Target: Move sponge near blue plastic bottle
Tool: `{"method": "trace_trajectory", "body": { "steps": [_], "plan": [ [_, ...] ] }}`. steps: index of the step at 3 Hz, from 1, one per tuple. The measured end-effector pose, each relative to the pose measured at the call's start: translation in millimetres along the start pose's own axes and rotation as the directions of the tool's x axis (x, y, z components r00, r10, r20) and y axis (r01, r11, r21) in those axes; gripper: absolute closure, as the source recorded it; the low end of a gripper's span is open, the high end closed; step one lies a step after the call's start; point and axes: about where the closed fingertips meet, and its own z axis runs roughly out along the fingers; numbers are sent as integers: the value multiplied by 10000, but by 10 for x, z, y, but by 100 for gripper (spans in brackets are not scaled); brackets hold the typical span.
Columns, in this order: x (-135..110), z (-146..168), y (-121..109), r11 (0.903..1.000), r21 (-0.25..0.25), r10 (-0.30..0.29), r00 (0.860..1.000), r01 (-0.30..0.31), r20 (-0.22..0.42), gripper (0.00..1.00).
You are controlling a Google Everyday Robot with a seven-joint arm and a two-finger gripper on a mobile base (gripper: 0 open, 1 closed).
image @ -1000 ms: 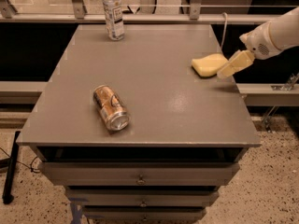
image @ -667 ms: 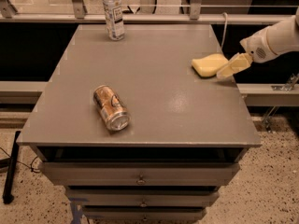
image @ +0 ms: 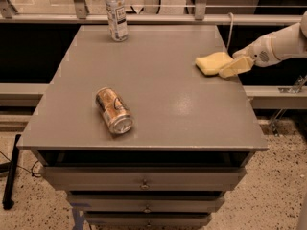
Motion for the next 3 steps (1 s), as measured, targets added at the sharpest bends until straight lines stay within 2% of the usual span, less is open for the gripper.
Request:
{"method": "trace_trajectory", "body": {
  "steps": [1, 2, 3],
  "plan": [
    [-209, -30, 39, 9999, -122, -66, 9987, 72, 498, 64],
    [-614, -119, 125, 9983, -123, -547, 9925, 564, 1093, 88],
    [-967, -209, 235, 9948, -40, -997, 9831, 1016, 1533, 100]
  ]
}}
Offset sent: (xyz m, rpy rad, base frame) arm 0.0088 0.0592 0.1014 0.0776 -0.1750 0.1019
